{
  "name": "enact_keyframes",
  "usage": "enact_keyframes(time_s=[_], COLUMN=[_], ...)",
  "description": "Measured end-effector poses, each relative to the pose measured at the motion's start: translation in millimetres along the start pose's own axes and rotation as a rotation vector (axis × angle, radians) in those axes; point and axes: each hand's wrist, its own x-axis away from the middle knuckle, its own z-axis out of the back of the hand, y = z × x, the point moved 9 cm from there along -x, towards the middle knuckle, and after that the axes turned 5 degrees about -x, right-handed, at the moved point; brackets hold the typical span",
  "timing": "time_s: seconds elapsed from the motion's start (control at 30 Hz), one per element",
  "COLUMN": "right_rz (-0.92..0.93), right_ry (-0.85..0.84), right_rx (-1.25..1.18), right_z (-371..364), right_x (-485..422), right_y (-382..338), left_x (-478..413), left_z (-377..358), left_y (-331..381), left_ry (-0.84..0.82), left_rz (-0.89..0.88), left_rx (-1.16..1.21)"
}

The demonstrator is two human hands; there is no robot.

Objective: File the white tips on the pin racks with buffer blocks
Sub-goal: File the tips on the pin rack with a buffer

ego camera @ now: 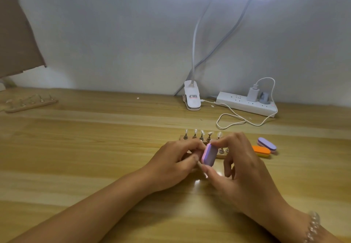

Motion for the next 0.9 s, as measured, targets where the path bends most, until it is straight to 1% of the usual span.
enact_keyframes(time_s=[0.07, 0.1, 0.23, 0.4, 0.47, 0.57, 0.63, 0.73, 0.77, 0.87, 0.9], right_rz=[0.020, 0.005, -0.162, -0.106, -0.168, -0.268, -0.235, -0.105, -0.109, -0.198, -0.176], right_ry=[-0.065, -0.063, 0.079, 0.010, 0.062, 0.189, 0.181, 0.044, 0.038, 0.098, 0.098], right_rx=[-0.018, -0.043, -0.145, -0.190, -0.206, -0.248, -0.252, -0.201, -0.193, -0.233, -0.210], right_z=[-6.6, -5.5, 9.3, -1.2, 5.7, 22.4, 21.1, 3.9, 3.5, 12.2, 13.1], right_x=[1.3, 0.3, -2.1, -0.1, -2.1, -1.7, -1.1, -0.8, -1.4, -3.8, -3.8], right_y=[-5.9, -4.6, 21.3, 11.9, 22.0, 38.6, 30.5, 8.6, 10.2, 23.9, 21.7], left_x=[-0.3, -0.6, 0.0, 0.2, 0.1, 0.3, 0.1, -0.1, -0.1, 0.9, 0.8], left_z=[-1.8, -2.4, -0.8, 0.6, 2.0, 4.6, 5.5, 4.7, 4.4, 4.2, 3.7], left_y=[-0.6, -0.2, 0.8, -0.5, -0.1, -0.1, -1.8, 1.0, 3.6, 10.3, 9.5], left_ry=[-0.015, -0.018, -0.008, 0.000, 0.021, 0.053, 0.060, 0.055, 0.054, 0.049, 0.047], left_rz=[0.001, 0.001, -0.005, -0.010, -0.012, -0.013, -0.013, -0.026, -0.036, -0.072, -0.069], left_rx=[-0.019, -0.021, 0.022, 0.028, 0.069, 0.116, 0.123, 0.121, 0.120, 0.117, 0.112])
